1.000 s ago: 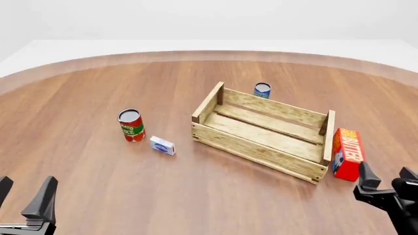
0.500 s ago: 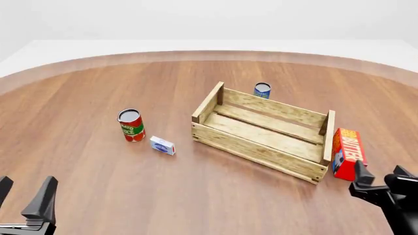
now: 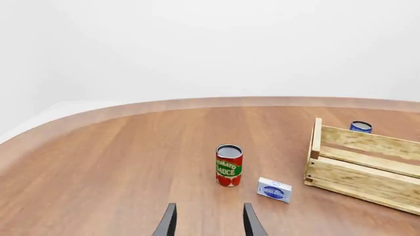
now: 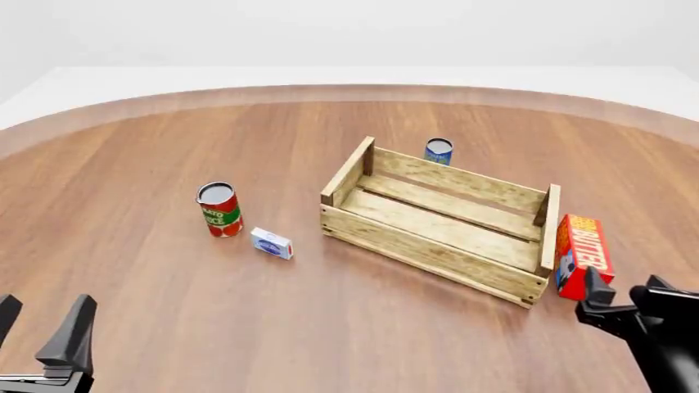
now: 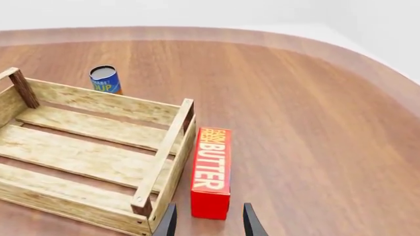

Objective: Pick up the butter and put it in the tray.

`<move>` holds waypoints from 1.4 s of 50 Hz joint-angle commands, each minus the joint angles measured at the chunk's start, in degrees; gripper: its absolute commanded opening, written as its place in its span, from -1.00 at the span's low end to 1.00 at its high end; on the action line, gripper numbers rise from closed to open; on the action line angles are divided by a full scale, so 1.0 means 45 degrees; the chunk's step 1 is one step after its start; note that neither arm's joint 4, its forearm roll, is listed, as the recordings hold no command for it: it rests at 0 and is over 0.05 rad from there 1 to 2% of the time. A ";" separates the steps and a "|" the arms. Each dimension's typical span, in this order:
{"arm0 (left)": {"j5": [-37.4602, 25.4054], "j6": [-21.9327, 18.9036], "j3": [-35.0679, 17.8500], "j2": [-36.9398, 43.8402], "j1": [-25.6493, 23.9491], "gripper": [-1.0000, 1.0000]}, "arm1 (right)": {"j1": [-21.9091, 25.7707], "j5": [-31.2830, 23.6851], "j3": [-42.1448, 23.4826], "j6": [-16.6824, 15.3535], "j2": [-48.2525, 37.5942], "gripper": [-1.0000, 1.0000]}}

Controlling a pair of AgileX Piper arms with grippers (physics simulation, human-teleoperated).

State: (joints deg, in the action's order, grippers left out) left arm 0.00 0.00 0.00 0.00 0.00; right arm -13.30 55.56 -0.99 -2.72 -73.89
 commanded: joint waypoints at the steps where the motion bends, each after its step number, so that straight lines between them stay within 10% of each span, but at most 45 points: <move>1: 0.0000 0.0000 0.0000 0.0000 0.0000 1.00 | -0.0025 0.0818 -0.0197 0.0002 -0.1192 1.00; 70: 0.0000 0.0000 0.0000 0.0000 0.0000 1.00 | -0.0269 0.2358 -0.1377 -0.0258 -0.4736 1.00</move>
State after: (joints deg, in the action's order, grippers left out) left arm 0.00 0.00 0.00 0.00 0.00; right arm -14.39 65.66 -6.28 -3.81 -93.29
